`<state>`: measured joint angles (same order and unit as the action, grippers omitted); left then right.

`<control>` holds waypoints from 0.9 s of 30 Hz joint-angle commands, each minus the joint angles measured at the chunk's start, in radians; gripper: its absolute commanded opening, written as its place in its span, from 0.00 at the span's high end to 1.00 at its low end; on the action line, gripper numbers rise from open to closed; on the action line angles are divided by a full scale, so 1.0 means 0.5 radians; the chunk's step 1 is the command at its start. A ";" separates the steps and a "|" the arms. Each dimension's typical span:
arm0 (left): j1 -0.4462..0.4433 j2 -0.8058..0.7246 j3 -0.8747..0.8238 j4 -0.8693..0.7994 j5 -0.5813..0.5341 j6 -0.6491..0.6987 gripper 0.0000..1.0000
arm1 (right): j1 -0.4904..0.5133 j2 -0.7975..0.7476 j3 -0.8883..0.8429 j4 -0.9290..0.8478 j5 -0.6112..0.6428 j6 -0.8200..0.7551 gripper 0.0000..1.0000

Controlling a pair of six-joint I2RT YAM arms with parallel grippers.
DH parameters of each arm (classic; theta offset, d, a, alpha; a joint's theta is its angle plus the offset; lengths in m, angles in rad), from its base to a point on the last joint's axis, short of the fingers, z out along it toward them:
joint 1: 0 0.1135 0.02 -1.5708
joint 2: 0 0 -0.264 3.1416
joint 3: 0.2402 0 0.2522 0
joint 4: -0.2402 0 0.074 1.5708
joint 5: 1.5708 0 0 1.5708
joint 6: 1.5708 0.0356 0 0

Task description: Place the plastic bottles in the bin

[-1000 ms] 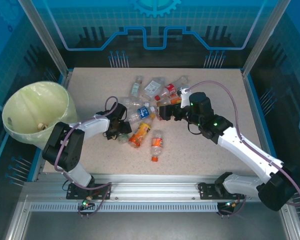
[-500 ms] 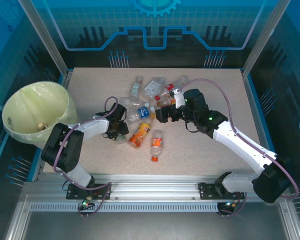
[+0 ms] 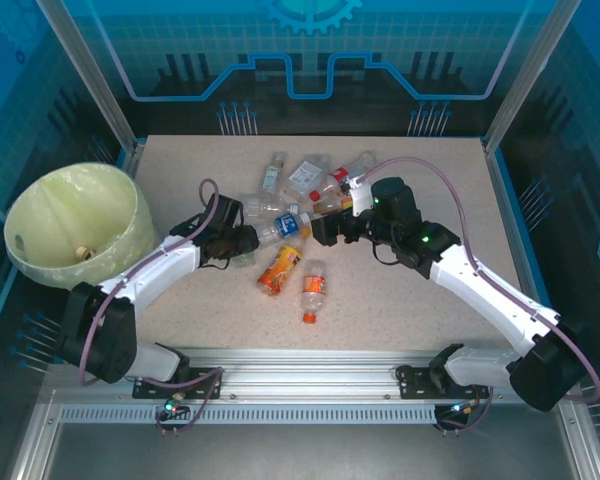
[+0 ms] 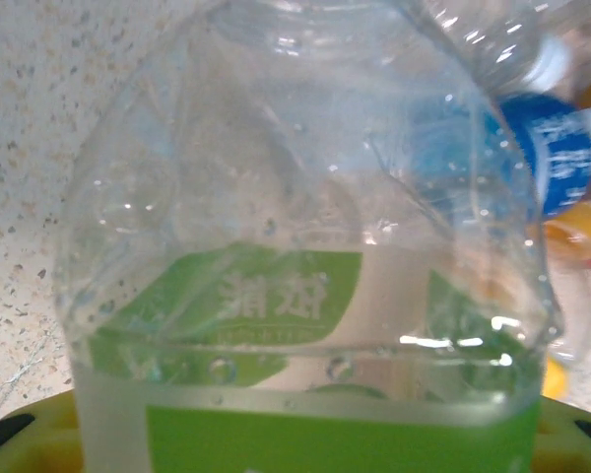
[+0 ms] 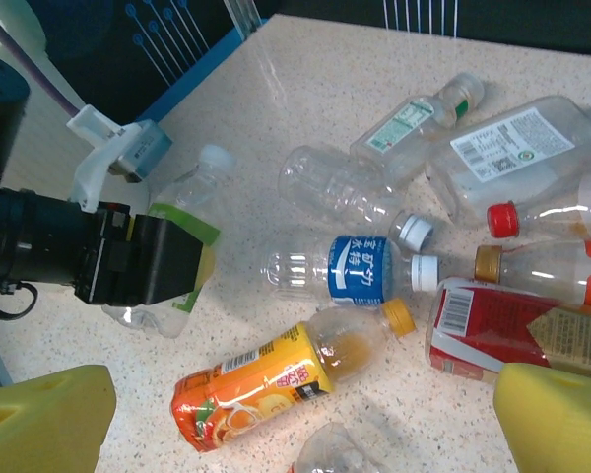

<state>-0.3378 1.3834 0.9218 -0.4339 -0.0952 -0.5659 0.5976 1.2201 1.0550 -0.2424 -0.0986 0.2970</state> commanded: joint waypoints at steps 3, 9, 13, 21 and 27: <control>-0.005 -0.211 0.212 -0.166 0.091 0.115 0.56 | 0.025 -0.098 -0.042 0.114 0.007 -0.032 0.00; 0.002 -0.398 0.430 -0.242 0.123 0.177 0.56 | 0.024 -0.113 -0.052 0.137 0.022 -0.039 0.00; 0.035 -0.480 0.571 -0.257 0.283 0.156 0.56 | 0.024 -0.092 -0.049 0.131 0.012 -0.045 0.00; 0.216 -0.494 1.193 -0.602 0.357 0.364 0.57 | 0.023 -0.043 -0.009 0.106 0.014 -0.042 0.00; 0.258 -0.503 1.599 -0.745 0.016 0.602 0.55 | 0.022 -0.006 0.014 0.082 0.027 -0.018 0.00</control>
<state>-0.2184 1.1442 1.6524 -0.7284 0.0006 -0.3576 0.5976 1.2041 1.0443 -0.2012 -0.0906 0.2905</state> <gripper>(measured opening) 0.508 0.998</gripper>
